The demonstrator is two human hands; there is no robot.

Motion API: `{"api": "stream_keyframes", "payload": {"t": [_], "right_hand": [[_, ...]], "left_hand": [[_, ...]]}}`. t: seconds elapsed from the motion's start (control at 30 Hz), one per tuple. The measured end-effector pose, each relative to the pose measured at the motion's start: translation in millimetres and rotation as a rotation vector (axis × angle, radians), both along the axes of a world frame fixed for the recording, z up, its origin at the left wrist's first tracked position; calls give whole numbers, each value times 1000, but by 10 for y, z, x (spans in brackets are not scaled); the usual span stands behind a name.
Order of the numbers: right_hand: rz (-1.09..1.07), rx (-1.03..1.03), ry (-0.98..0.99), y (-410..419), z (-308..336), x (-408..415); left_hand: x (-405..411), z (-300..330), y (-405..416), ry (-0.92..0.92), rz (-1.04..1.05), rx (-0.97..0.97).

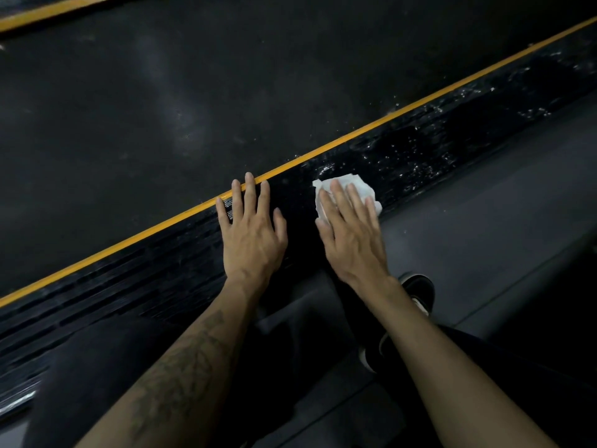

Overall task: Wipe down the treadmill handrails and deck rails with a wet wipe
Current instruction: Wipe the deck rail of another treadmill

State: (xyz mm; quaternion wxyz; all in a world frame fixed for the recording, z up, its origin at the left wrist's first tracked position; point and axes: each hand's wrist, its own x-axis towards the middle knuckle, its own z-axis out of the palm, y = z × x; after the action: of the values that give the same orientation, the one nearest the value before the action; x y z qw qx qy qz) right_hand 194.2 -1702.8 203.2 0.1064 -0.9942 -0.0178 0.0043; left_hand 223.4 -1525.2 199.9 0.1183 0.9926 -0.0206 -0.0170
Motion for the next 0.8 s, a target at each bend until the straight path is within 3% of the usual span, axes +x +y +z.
{"api": "stream_keyframes", "payload": {"t": [0.07, 0.23, 0.4, 0.57, 0.73, 0.8], "right_hand": [[-1, 6, 4, 204, -1, -23], [270, -72, 28, 73, 9, 38], [-1, -6, 34, 132, 64, 158], [265, -19, 69, 134, 64, 102], [-31, 28, 26, 63, 109, 208], [-10, 41, 30, 256, 98, 156]], "left_hand": [[3, -7, 0, 6, -4, 3], [9, -17, 1, -2, 2, -7], [11, -14, -9, -3, -1, 5], [15, -19, -5, 3, -1, -5], [25, -13, -7, -7, -3, -4], [31, -17, -6, -5, -5, -6]]}}
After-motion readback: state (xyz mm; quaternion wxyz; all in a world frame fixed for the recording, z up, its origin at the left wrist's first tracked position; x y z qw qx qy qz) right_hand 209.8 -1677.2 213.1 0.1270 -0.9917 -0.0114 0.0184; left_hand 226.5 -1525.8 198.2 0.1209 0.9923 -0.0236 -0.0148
